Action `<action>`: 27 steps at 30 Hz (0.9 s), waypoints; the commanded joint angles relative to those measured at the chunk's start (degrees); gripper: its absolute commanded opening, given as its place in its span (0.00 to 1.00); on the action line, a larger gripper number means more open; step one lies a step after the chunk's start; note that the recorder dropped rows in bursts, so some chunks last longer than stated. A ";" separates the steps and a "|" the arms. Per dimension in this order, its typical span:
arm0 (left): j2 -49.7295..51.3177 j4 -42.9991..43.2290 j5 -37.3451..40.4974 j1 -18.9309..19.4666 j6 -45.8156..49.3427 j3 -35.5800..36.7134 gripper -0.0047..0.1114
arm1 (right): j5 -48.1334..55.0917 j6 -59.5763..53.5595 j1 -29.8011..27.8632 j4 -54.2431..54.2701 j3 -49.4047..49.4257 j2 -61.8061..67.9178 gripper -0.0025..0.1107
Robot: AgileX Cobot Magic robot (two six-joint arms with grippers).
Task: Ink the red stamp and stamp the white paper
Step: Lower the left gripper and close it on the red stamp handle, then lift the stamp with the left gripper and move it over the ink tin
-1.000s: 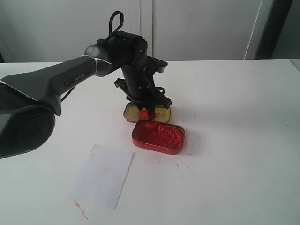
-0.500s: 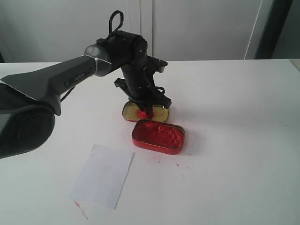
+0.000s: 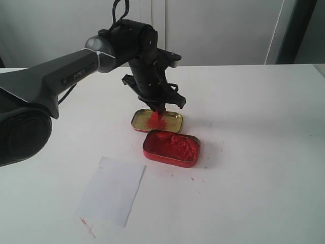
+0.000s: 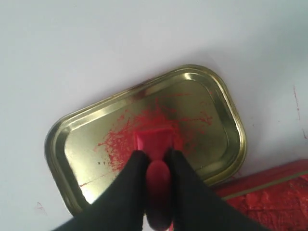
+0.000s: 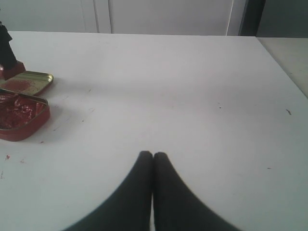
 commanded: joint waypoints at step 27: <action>-5.62 -11.52 14.07 -1.40 25.71 -0.32 0.04 | -0.83 0.10 -0.34 -0.47 0.28 -0.25 0.02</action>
